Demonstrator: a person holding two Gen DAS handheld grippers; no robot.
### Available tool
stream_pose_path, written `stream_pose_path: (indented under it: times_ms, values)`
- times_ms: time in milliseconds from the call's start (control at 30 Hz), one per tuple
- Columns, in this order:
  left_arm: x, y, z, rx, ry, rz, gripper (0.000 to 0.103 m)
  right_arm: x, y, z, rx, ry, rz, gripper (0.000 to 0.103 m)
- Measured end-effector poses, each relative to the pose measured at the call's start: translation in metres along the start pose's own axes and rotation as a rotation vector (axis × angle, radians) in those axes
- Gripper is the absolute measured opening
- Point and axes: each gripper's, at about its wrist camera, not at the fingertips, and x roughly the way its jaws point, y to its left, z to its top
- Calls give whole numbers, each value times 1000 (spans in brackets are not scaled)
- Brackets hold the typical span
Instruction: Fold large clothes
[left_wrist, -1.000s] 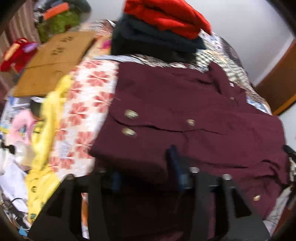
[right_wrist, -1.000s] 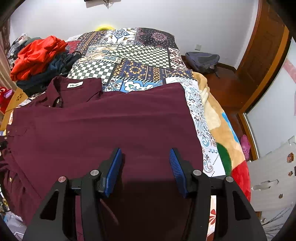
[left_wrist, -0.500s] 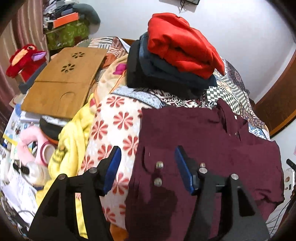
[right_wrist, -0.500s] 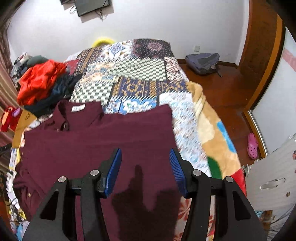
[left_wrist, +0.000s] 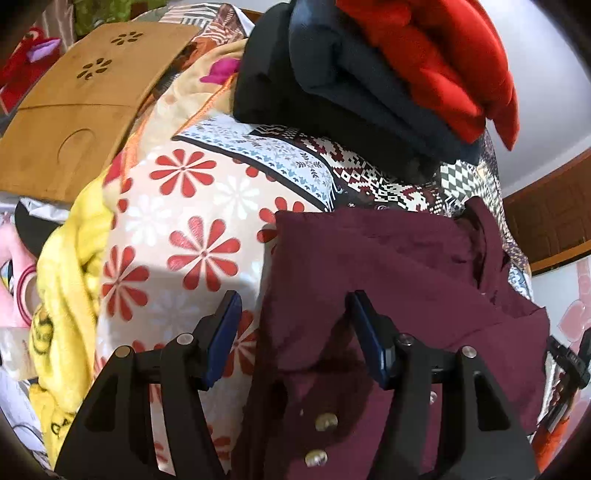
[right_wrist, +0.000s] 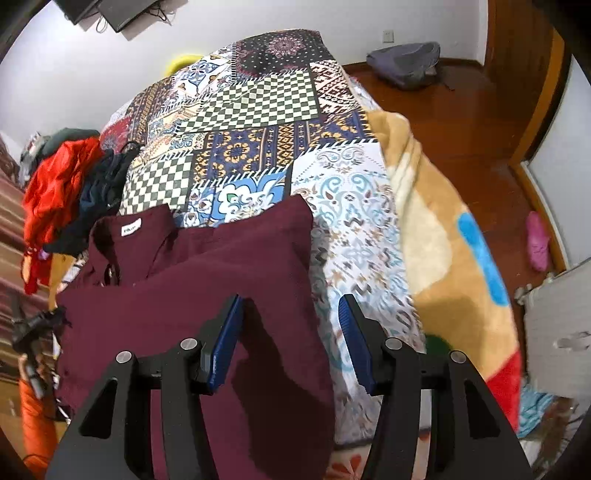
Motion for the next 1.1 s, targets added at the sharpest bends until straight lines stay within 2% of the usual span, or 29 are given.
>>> stream_pose_path:
  times_ms: [133, 233, 300, 333, 367, 400, 433, 467, 500, 567, 633, 800, 967, 1100]
  values:
    - [7, -8, 5, 49, -19, 1, 61, 9, 6, 8, -22, 0, 57, 50]
    - [12, -11, 9, 69, -29, -13, 61, 19, 12, 13, -25, -7, 50, 51]
    - [15, -14, 11, 92, -44, -17, 61, 24, 6, 14, 21, -7, 69, 50]
    - [14, -16, 12, 102, -52, -12, 56, 28, 1, 14, 56, 0, 86, 49]
    - [14, -19, 12, 112, -67, 4, 53, 29, -5, 13, 84, 4, 94, 42]
    - [13, -20, 12, 119, -77, 17, 45, 29, -9, 12, 105, 3, 96, 33]
    - [12, -21, 10, 122, -79, 16, 32, 27, -13, 12, 121, 0, 106, 25]
    - [11, -21, 8, 120, -77, 0, 28, 24, -17, 11, 136, -7, 124, 20]
    - [7, -23, 7, 121, -84, -13, 23, 19, -20, 11, 149, -17, 140, 12]
    - [-3, -31, 2, 151, -114, 2, 18, 8, -23, 10, 167, -34, 195, 10]
    - [-18, -43, 0, 166, -146, 10, 14, -2, -18, 10, 152, -58, 206, 9]
    - [-69, -74, 1, 188, -243, -68, 13, -42, 10, 11, 62, -162, 224, 8]
    - [-116, -124, -2, 302, -328, -127, 13, -84, 27, 16, -13, -257, 243, 8]
    - [-140, -157, -5, 364, -376, -163, 12, -106, 28, 24, -35, -307, 240, 8]
